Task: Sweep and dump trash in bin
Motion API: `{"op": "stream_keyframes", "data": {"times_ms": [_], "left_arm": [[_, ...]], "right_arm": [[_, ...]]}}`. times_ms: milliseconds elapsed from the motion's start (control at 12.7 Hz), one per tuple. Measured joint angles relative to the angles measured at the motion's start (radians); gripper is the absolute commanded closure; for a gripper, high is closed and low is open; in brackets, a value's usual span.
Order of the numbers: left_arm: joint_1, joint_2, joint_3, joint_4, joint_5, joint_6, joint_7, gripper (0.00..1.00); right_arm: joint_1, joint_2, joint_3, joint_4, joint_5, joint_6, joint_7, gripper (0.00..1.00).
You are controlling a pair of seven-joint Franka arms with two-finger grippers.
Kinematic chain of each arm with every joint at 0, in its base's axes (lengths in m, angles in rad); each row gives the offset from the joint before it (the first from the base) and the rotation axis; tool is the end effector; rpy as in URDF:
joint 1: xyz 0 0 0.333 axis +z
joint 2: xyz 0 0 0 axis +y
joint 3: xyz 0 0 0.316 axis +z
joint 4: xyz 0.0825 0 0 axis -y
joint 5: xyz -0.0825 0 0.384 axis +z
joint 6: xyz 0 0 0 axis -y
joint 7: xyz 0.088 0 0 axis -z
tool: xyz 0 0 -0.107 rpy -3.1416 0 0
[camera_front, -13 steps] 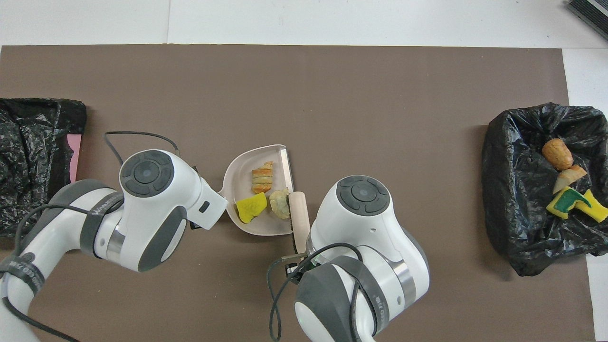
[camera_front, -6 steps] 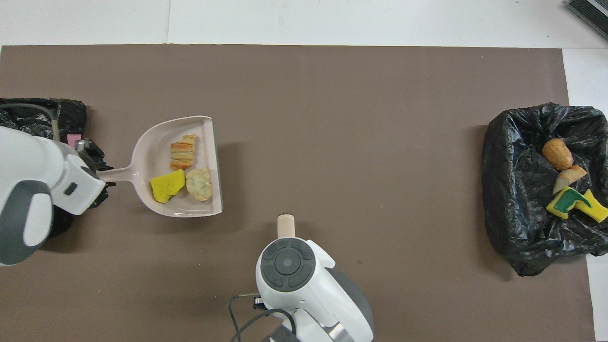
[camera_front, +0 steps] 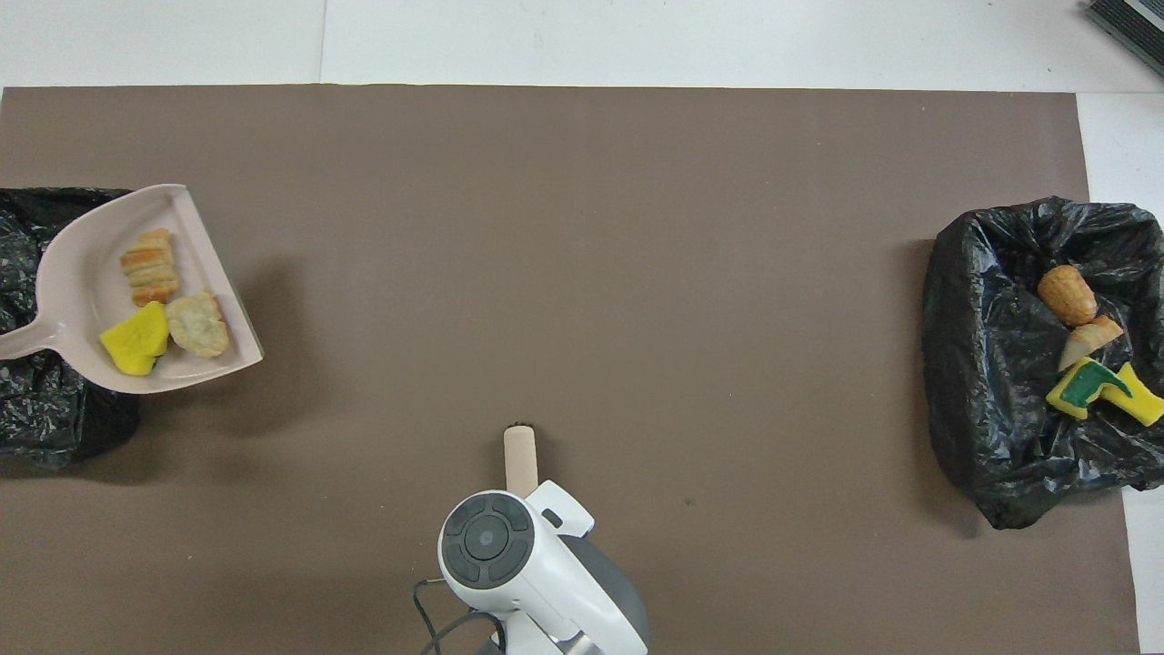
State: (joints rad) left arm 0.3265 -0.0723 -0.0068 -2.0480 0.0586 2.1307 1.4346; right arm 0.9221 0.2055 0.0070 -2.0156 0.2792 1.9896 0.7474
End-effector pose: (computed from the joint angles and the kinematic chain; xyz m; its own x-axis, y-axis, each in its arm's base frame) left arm 0.5198 0.1747 0.4866 0.4178 -0.9079 -0.0330 -0.8990 -0.4079 -0.1595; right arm 0.3236 0.4615 0.3363 0.9442 0.0353 -0.3276 0.0383 -0.9993 0.0027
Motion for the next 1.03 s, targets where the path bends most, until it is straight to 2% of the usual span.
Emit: {"op": "stream_keyframes", "data": {"times_ms": [79, 237, 474, 632, 789, 1026], "left_arm": [[0.043, 0.010, 0.001, 0.028, 0.001, 0.004, 0.001, 1.00], [0.105, 0.053, 0.002, 0.110, 0.033, 0.014, 0.003, 1.00], [0.140, 0.125, 0.002, 0.207, 0.238, 0.088, 0.000, 1.00], [0.163, 0.148, 0.004, 0.226, 0.324, 0.115, -0.004, 1.00], [0.181, 0.152, 0.017, 0.228, 0.437, 0.117, -0.005, 1.00], [0.185, 0.152, 0.023, 0.228, 0.545, 0.111, -0.016, 1.00]], "right_arm": [[0.000, 0.007, 0.000, 0.001, -0.001, 0.010, 0.000, 0.00], [-0.001, 0.010, -0.004, 0.012, -0.028, 0.014, 0.002, 0.00], [-0.043, 0.010, -0.015, 0.072, -0.097, -0.023, 0.005, 0.00], [-0.120, 0.005, -0.017, 0.139, -0.146, -0.103, -0.010, 0.00], [-0.213, -0.015, -0.020, 0.192, -0.150, -0.173, -0.103, 0.00], [-0.331, -0.055, -0.023, 0.222, -0.152, -0.211, -0.236, 0.00]]}}
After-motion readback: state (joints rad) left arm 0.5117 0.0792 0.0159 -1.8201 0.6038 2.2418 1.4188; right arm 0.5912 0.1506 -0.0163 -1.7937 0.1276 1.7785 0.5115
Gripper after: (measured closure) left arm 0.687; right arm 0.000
